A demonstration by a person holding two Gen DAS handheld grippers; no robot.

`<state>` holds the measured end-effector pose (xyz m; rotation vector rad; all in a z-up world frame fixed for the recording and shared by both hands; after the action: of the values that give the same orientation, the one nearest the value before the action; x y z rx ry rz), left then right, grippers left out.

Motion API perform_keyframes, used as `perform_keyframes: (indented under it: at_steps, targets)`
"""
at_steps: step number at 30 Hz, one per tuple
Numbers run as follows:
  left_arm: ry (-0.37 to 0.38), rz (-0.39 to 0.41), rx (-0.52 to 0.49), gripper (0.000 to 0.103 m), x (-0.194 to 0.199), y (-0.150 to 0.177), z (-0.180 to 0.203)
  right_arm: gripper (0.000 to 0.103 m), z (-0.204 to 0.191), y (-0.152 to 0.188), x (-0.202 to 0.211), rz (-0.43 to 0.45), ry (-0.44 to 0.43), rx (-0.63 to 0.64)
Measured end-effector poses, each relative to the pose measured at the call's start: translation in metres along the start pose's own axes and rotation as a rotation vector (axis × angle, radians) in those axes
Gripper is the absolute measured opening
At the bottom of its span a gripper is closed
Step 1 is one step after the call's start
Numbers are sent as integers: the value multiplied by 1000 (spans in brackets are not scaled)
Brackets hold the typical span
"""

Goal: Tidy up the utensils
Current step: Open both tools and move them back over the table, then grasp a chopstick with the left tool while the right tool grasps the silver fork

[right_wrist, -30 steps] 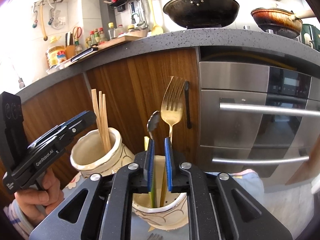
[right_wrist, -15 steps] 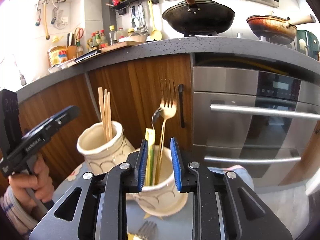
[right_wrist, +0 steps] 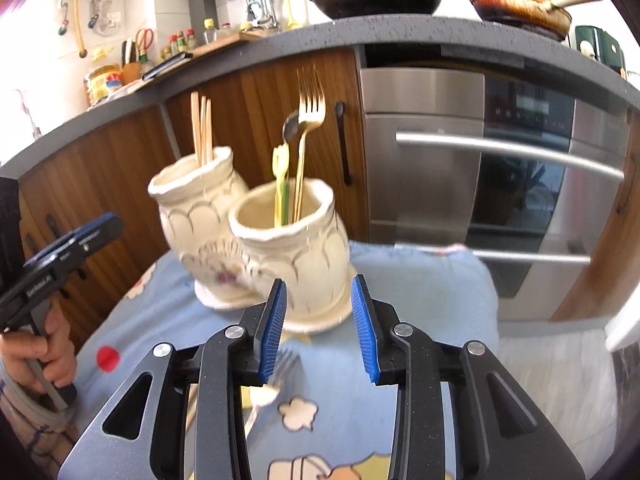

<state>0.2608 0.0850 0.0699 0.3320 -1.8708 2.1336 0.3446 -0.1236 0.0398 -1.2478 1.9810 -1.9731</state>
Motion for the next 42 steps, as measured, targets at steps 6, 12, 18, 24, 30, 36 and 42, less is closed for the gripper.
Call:
perform_keyframes:
  at_steps: [6, 12, 18, 24, 30, 36, 42]
  targets:
    - [7, -107, -10, 51, -1, 34, 12, 35, -7, 32, 1, -57, -26, -24]
    - [18, -216, -30, 51, -5, 71, 25, 35, -17, 58, -1, -127, -76, -44]
    - [37, -285, -72, 51, -7, 93, 39, 35, -26, 78, -8, -201, -122, -72]
    - [47, -341, -116, 51, -12, 102, 49, 28, -26, 88, -17, -263, -171, -111]
    - [52, -411, -191, 51, -20, 113, 61, 20, -27, 91, -21, -279, -184, -108]
    - [55, -426, -208, 50, -22, 115, 63, 19, -33, 91, -27, -292, -171, -67]
    - [86, -443, -207, 21, -22, 116, 65, 13, -38, 89, -27, -298, -165, -24]
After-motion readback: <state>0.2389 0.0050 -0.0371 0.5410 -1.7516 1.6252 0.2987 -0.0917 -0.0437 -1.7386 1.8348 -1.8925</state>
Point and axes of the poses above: each gripper's, at about its wrist camera, not at the fingertips, and x roughly against the way its jaws point, z to its right, y to its underside, the point moved 7 cm from there along -x, roughly the way its jaws point, and after that the axes turned 5 degrees about z, right-handed, at the moved point
